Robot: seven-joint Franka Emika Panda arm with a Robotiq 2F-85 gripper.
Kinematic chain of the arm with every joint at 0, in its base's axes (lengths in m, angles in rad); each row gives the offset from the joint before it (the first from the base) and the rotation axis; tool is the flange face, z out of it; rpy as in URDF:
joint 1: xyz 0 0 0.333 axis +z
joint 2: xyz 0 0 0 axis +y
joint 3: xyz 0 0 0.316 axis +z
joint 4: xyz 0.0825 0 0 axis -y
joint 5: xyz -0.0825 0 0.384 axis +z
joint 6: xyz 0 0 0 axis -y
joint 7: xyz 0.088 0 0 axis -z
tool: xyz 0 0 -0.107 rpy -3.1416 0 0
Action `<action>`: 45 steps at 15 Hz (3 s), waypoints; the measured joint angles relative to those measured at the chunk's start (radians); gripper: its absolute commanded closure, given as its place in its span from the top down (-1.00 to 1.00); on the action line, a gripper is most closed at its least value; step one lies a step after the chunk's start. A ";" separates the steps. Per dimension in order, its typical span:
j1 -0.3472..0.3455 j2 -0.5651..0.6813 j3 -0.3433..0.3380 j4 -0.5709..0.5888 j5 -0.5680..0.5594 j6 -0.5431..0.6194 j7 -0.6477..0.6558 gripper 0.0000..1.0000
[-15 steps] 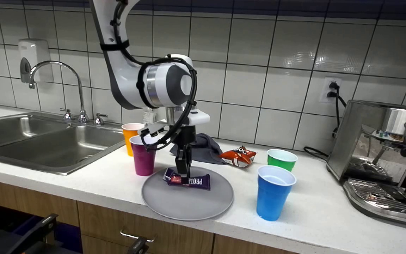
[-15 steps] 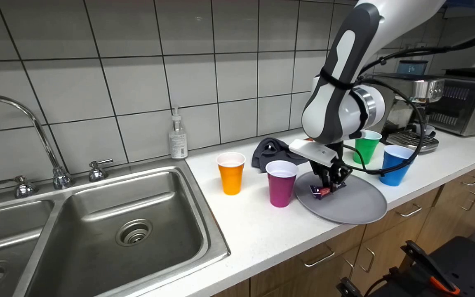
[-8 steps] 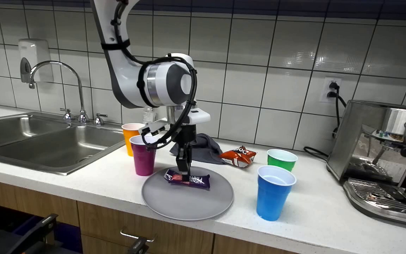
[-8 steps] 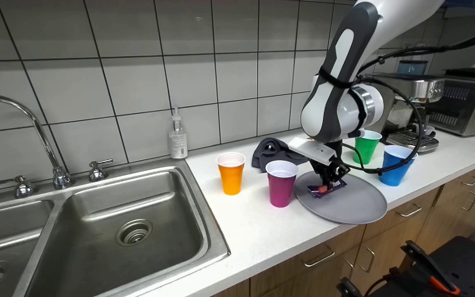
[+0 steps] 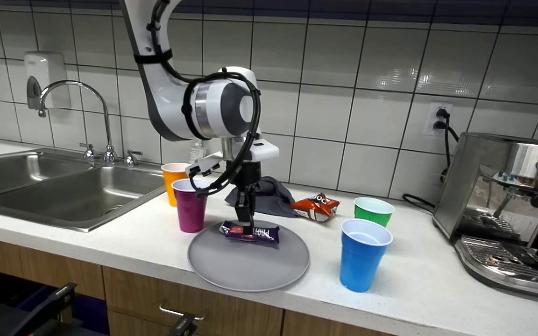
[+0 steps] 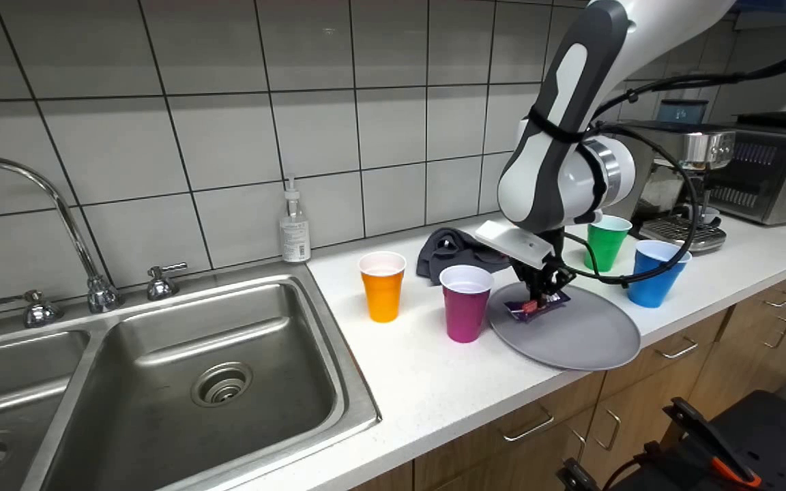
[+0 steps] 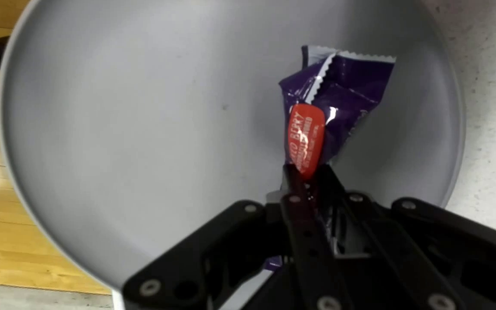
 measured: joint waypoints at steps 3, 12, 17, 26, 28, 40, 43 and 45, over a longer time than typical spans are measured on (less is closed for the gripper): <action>0.000 -0.029 -0.002 0.000 -0.002 0.014 -0.001 -0.93; -0.005 -0.120 -0.005 0.005 -0.024 0.018 -0.008 -0.93; -0.028 -0.120 0.008 0.044 -0.024 0.014 -0.045 -0.93; -0.074 -0.051 0.053 0.193 -0.013 -0.028 -0.149 -0.93; -0.079 -0.021 0.053 0.230 -0.013 -0.042 -0.175 -0.93; -0.105 0.144 0.051 0.472 -0.013 -0.129 -0.363 -0.93; -0.117 0.182 0.051 0.524 -0.013 -0.147 -0.401 -0.93; -0.125 0.211 0.051 0.559 -0.013 -0.159 -0.423 -0.93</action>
